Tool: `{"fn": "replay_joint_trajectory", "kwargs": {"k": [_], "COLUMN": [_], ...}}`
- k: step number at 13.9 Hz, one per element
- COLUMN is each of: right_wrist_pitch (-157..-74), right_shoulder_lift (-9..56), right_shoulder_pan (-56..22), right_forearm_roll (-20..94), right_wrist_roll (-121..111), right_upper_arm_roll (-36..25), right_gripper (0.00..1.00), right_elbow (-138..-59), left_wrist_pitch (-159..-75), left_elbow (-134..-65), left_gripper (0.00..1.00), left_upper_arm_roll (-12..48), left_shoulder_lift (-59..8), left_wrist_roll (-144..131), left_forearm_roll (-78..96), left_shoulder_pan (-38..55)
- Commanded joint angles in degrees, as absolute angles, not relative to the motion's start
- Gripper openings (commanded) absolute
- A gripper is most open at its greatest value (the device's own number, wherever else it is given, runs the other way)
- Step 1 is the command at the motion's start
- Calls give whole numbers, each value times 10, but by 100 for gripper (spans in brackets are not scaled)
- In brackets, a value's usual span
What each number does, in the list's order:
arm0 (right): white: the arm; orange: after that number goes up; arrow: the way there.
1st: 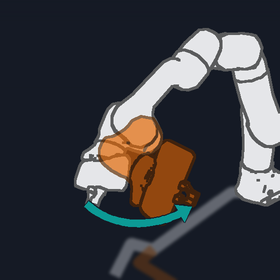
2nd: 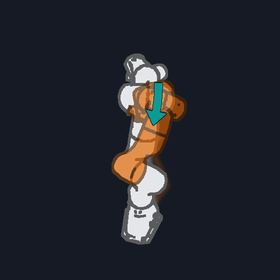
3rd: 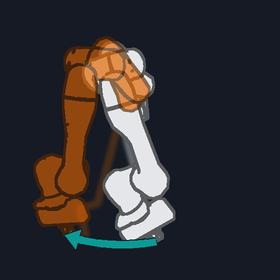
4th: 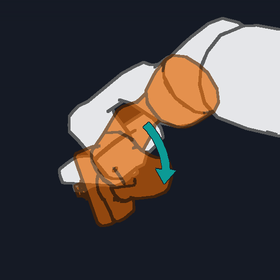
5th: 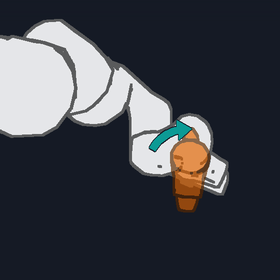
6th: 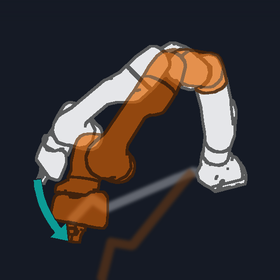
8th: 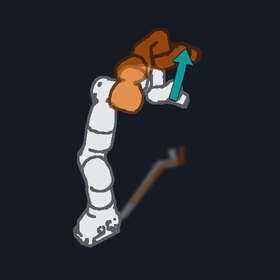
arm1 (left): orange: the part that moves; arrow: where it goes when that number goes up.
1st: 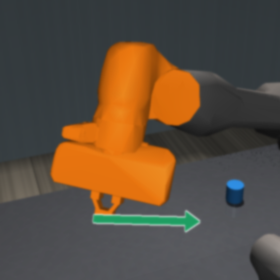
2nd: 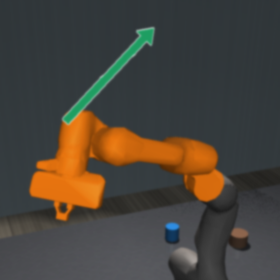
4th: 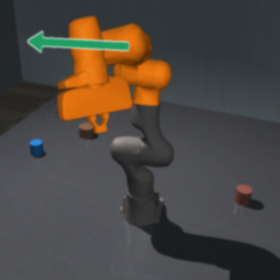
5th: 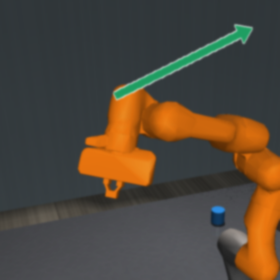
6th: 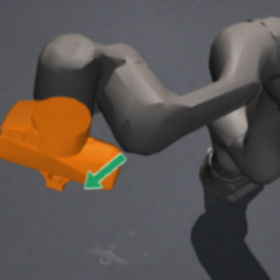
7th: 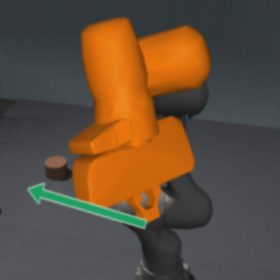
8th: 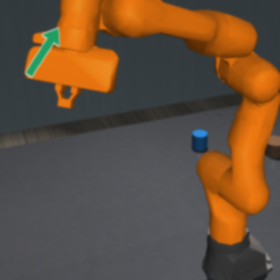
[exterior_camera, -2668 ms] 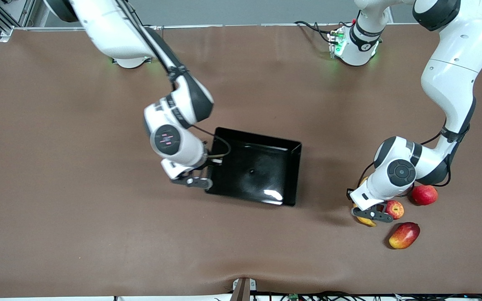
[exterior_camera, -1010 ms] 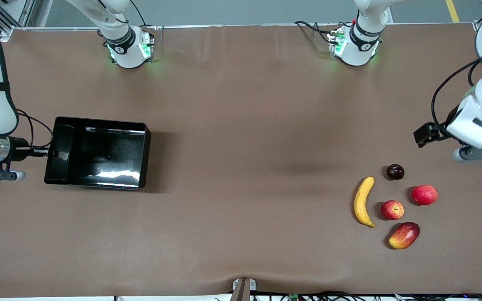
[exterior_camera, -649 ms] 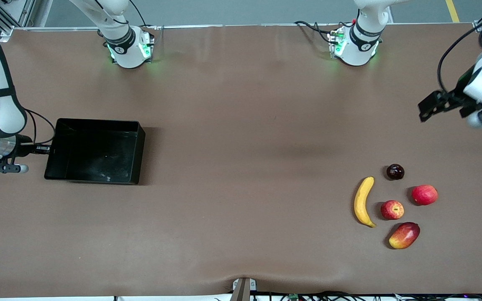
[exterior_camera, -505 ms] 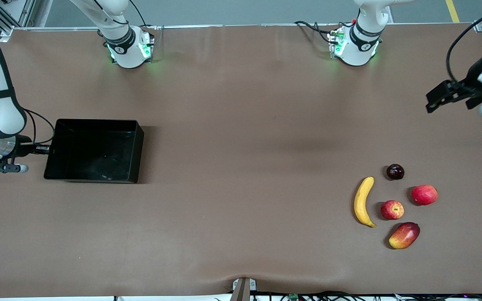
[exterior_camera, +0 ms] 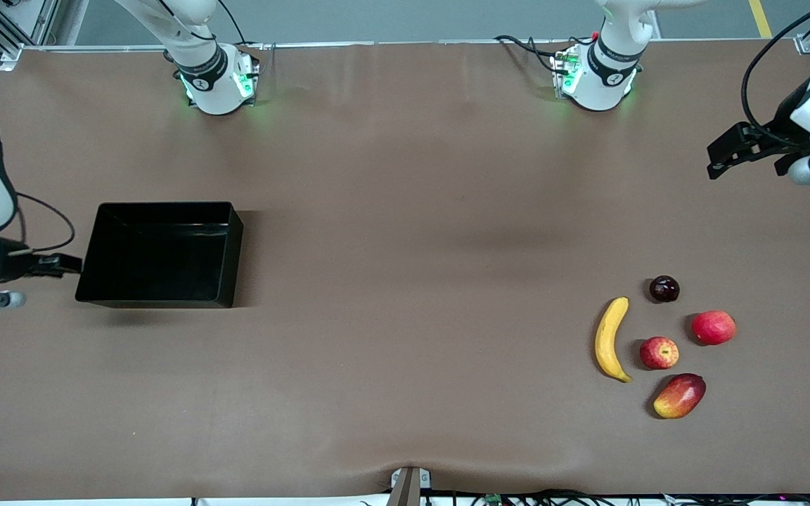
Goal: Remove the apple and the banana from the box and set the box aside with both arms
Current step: 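Release the tray with the right gripper while the left gripper withdraws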
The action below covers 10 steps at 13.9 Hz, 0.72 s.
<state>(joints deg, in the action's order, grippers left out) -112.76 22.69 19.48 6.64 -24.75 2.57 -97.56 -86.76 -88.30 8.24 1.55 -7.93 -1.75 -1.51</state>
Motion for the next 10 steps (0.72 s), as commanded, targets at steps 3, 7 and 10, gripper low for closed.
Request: {"fn": "replay_joint_trajectory", "kwargs": {"k": [3, 7, 10], "right_wrist_pitch": [-1089, -986, -891], "right_shoulder_lift": [236, 231, 196], "right_shoulder_pan": [119, 68, 33], "right_forearm_roll": [61, 51, 25], "right_wrist_roll": [-246, -142, -84], "right_upper_arm_roll": [21, 21, 21], "right_gripper": [100, 100, 100], "right_elbow": [-846, -770, -744], "left_wrist_pitch": [-859, -869, -892], "left_elbow": [-905, -919, -942], "left_gripper": [100, 100, 100], "left_upper_arm_roll": [83, 96, 102], "left_shoulder_lift": [40, 44, 52], "left_wrist_roll": [-74, -79, -83], "left_forearm_roll": [-16, -18, -18], "left_shoulder_pan": [-18, -16, -17]}}
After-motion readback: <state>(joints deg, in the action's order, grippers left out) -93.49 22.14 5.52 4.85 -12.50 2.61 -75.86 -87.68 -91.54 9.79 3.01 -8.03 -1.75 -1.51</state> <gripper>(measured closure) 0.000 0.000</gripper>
